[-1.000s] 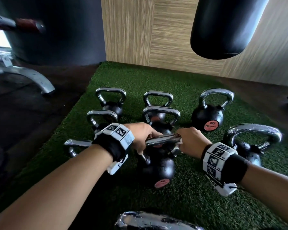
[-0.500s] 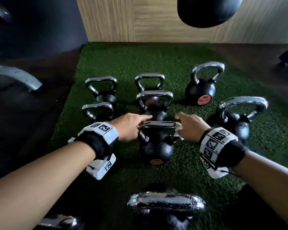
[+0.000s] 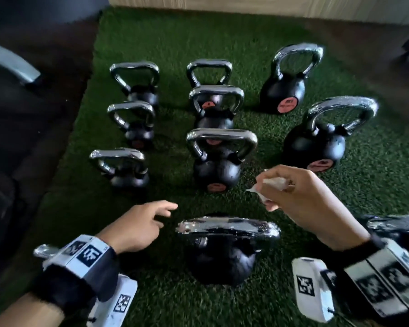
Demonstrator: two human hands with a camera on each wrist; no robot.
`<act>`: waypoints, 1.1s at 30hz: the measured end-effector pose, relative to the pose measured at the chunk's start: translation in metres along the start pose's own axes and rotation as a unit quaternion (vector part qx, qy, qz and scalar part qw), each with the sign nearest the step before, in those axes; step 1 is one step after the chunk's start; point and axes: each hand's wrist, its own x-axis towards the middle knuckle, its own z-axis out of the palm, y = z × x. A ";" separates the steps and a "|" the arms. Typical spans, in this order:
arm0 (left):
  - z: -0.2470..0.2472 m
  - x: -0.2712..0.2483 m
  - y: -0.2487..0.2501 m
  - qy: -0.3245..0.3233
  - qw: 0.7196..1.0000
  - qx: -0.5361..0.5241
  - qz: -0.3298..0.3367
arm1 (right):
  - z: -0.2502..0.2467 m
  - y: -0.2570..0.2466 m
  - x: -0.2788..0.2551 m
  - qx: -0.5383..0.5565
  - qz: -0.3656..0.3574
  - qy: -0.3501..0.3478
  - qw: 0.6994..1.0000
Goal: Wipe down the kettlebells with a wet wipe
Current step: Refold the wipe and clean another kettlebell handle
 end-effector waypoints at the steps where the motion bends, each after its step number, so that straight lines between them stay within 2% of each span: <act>1: 0.011 0.003 -0.010 -0.013 1.000 -0.010 0.006 | 0.003 0.004 -0.007 0.014 -0.004 0.009 1.000; 5: 0.041 0.009 -0.034 -0.036 0.997 -0.064 0.033 | 0.017 0.006 -0.026 0.090 -0.032 0.038 0.995; 10: 0.066 0.010 -0.024 -0.016 0.991 -0.104 0.077 | 0.019 -0.004 -0.054 -0.016 -0.101 0.100 0.990; 12: 0.077 0.012 -0.017 -0.012 0.992 -0.101 0.080 | 0.021 -0.007 -0.065 0.015 -0.111 0.107 0.988; 14: 0.089 0.014 -0.012 0.008 0.991 -0.120 0.064 | 0.024 -0.009 -0.075 0.030 -0.116 0.113 0.986; 17: 0.108 0.015 -0.010 0.093 0.980 -0.174 0.004 | 0.031 -0.009 -0.088 -0.055 -0.157 0.131 0.977; 19: 0.114 0.014 -0.009 0.108 0.976 -0.187 -0.010 | 0.034 -0.009 -0.092 -0.090 -0.171 0.141 0.971; 23: 0.109 0.016 -0.008 0.082 0.978 -0.191 0.009 | 0.039 -0.014 -0.093 -0.107 -0.194 0.129 0.967; 33: 0.114 0.014 -0.010 0.097 0.980 -0.173 0.031 | 0.055 -0.023 -0.082 -0.191 -0.238 0.099 0.947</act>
